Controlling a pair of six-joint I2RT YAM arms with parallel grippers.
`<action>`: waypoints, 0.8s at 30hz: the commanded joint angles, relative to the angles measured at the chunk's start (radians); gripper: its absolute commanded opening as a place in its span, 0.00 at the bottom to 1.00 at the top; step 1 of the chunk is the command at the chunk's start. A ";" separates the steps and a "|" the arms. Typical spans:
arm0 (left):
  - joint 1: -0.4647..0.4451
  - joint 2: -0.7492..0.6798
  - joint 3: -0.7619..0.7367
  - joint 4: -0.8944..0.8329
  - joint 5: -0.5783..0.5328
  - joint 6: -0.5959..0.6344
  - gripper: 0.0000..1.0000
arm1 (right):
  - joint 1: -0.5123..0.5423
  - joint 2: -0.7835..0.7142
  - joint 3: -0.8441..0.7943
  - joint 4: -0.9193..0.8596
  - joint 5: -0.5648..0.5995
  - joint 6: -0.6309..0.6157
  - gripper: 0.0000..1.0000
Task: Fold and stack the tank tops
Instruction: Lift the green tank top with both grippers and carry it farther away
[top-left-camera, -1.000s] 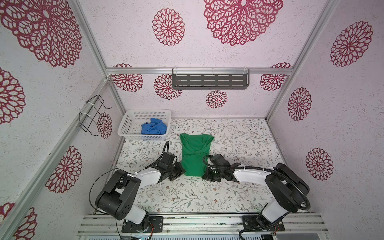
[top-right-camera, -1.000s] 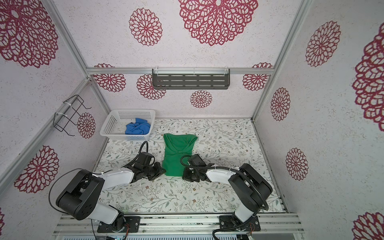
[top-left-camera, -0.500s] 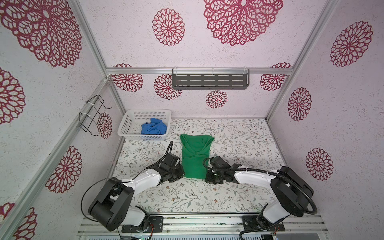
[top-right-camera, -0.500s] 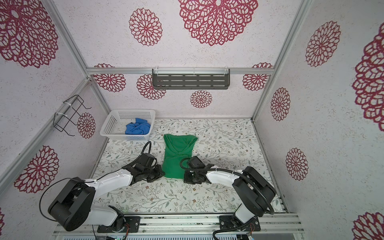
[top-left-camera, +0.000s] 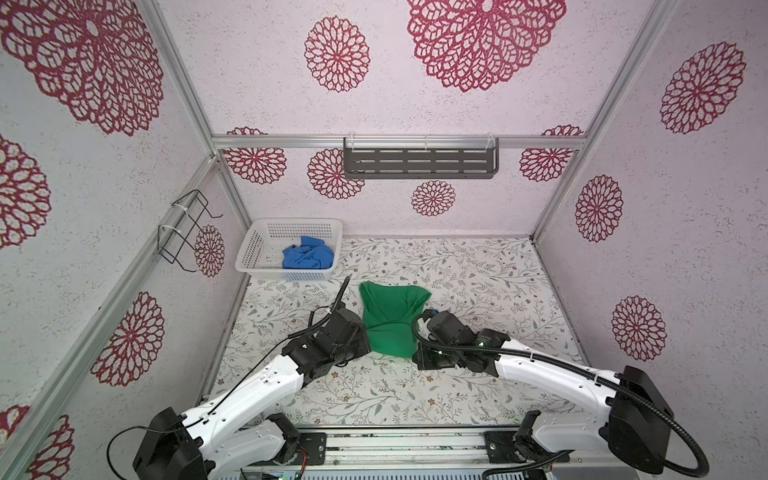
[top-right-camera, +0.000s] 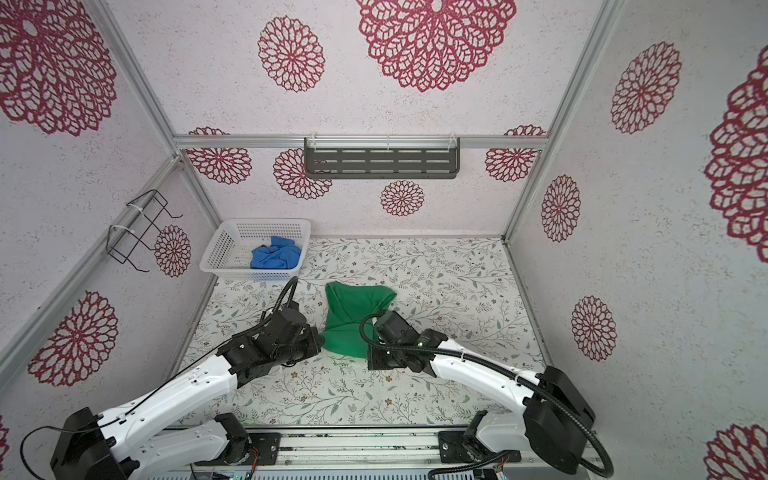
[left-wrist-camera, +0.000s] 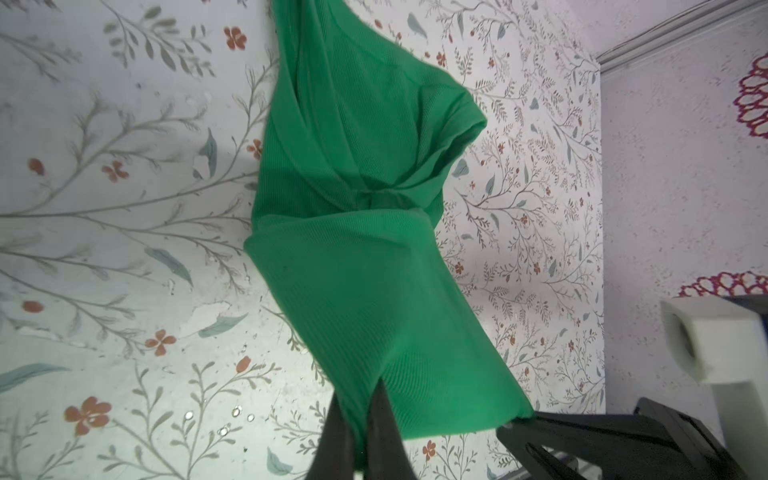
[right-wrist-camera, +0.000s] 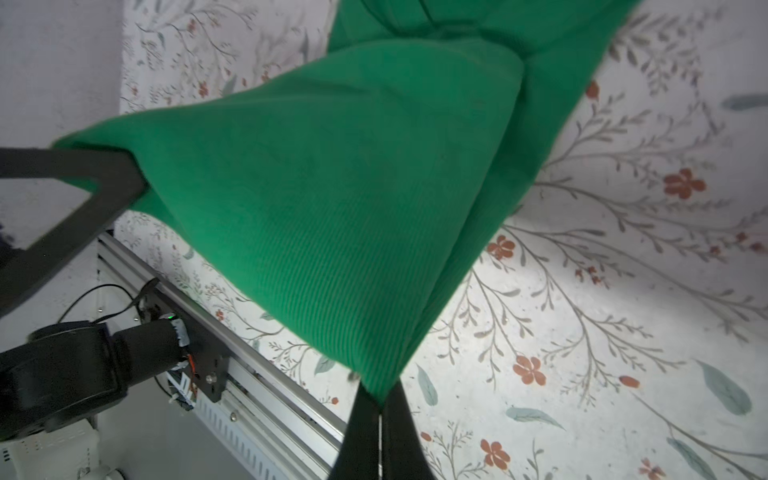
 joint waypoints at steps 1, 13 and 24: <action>0.021 0.030 0.074 -0.046 -0.065 0.072 0.00 | -0.020 0.004 0.079 -0.073 0.039 -0.087 0.00; 0.196 0.263 0.236 0.076 0.082 0.254 0.00 | -0.196 0.143 0.260 -0.095 0.022 -0.245 0.00; 0.313 0.555 0.435 0.155 0.232 0.352 0.00 | -0.337 0.320 0.371 -0.069 -0.031 -0.331 0.00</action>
